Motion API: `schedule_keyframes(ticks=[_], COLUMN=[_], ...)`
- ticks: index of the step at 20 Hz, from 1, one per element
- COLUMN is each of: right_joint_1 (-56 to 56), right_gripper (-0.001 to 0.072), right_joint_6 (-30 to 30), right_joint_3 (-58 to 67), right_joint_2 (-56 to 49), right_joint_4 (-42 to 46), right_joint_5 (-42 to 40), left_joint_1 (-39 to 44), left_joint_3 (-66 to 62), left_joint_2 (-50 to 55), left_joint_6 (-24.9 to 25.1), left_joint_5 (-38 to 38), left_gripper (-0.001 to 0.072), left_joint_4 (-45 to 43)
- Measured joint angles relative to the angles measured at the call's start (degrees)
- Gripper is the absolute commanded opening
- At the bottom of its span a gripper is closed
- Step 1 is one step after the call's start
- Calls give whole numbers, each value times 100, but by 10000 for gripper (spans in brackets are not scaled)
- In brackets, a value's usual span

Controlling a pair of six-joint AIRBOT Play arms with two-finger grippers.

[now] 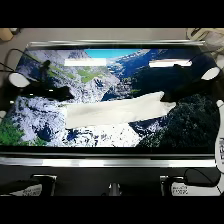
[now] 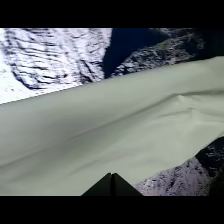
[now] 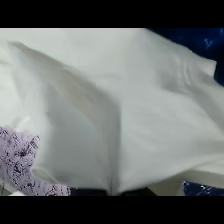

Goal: Fold the shirts.

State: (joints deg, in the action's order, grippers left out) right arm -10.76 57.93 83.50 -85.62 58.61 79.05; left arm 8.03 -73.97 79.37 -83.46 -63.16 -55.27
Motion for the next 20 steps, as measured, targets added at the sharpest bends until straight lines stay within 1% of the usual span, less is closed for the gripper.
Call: schedule_keyframes(ticks=[3, 5, 7, 9, 13, 17, 20], right_joint_1=[76, 125, 144, 157, 170, 170, 170], right_gripper=[20, 21, 21, 21, 21, 21, 20], right_joint_6=[264, 446, 643, 824, 1158, 1521, 1670], right_joint_3=[79, 105, 116, 120, 125, 127, 127], right_joint_2=[767, 1167, 1469, 1700, 2059, 2304, 2356], right_joint_4=[-11, -7, 92, 166, 275, 439, 575], right_joint_5=[96, 280, 503, 763, 1285, 1657, 1740], left_joint_1=[1167, 1921, 2428, 2830, 3373, 3740, 3713], left_joint_3=[20, -13, -98, -256, -695, -1029, -1113], left_joint_2=[540, 986, 1373, 1762, 2411, 2975, 3198], left_joint_6=[-9, -11, -9, 74, 455, 621, 728], left_joint_5=[920, 1585, 2085, 2415, 2697, 2793, 2830], left_gripper=[27, 27, 26, 26, 26, 25, 23], left_joint_4=[597, 1180, 1751, 2339, 3388, 4011, 4345])
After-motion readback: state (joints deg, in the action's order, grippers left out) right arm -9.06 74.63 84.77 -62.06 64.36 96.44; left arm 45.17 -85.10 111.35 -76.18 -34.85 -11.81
